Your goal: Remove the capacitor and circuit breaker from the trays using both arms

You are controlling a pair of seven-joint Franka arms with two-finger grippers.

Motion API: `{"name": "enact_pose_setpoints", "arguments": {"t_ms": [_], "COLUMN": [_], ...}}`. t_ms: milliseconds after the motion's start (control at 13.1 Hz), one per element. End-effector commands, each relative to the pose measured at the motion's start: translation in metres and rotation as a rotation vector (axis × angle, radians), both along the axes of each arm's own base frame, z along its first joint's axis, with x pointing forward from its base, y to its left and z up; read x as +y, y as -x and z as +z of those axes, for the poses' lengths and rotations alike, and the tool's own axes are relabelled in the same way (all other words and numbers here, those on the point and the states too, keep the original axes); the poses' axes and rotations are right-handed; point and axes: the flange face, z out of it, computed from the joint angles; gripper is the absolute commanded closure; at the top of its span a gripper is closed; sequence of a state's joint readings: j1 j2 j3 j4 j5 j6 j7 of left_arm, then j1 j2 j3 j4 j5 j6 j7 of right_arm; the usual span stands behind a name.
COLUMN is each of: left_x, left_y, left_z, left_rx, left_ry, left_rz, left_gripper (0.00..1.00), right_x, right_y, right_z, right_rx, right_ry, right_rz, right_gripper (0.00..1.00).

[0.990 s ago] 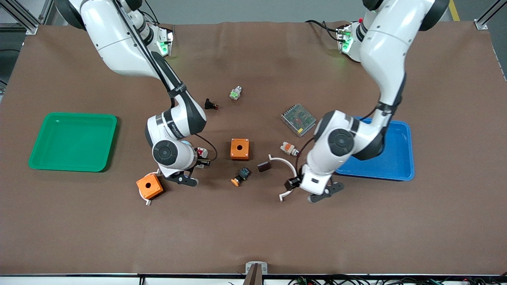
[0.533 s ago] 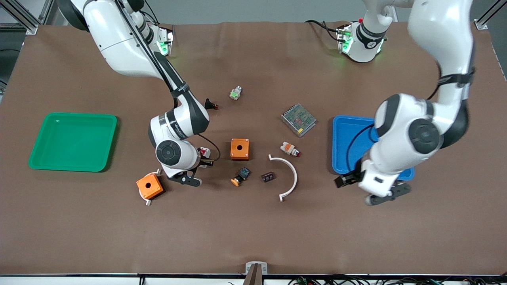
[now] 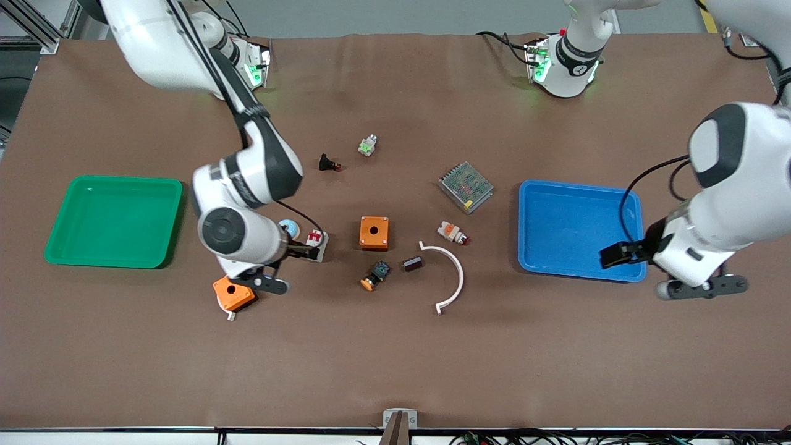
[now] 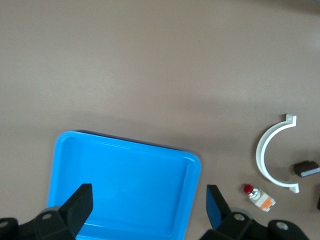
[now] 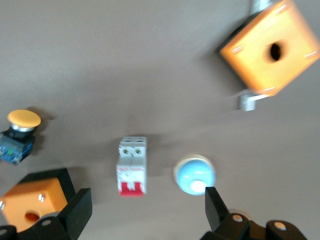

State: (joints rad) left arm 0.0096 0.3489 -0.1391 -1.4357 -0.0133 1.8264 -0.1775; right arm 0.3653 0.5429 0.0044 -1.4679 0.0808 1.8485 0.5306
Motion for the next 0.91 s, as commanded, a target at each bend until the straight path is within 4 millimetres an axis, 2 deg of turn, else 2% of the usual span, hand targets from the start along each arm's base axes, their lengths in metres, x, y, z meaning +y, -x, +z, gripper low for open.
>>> {"name": "enact_pose_setpoints", "arguments": {"t_ms": [0, 152, 305, 381, 533, 686, 838], "left_x": [0.015, 0.013, 0.014, 0.013, 0.012, 0.021, 0.044], "left_y": [0.041, 0.068, 0.093, 0.099, 0.101, 0.094, 0.086], "left_z": [0.037, 0.051, 0.054, 0.055, 0.064, 0.092, 0.115], "left_rx": [-0.027, -0.053, -0.087, -0.085, -0.088, -0.142, -0.149], "left_ry": [-0.036, -0.048, -0.058, -0.061, -0.062, -0.055, -0.055], "left_rz": [-0.045, -0.048, -0.043, -0.047, -0.042, -0.023, 0.008], "left_gripper": [0.0, 0.0, 0.0, 0.0, 0.0, 0.0, 0.0], "right_x": [-0.049, -0.094, -0.144, -0.176, -0.217, -0.232, -0.242], "right_y": [0.012, 0.024, 0.036, 0.045, 0.067, 0.089, 0.117], "right_z": [0.078, 0.126, 0.162, 0.178, 0.198, 0.226, 0.242], "right_rx": [-0.021, 0.001, 0.019, 0.013, -0.01, -0.057, -0.096], "right_ry": [-0.002, 0.012, 0.015, 0.009, 0.028, 0.039, 0.04], "right_rz": [0.024, 0.044, 0.044, 0.076, 0.098, 0.091, 0.102], "right_gripper": [0.0, 0.0, 0.0, 0.0, 0.0, 0.0, 0.0]}}
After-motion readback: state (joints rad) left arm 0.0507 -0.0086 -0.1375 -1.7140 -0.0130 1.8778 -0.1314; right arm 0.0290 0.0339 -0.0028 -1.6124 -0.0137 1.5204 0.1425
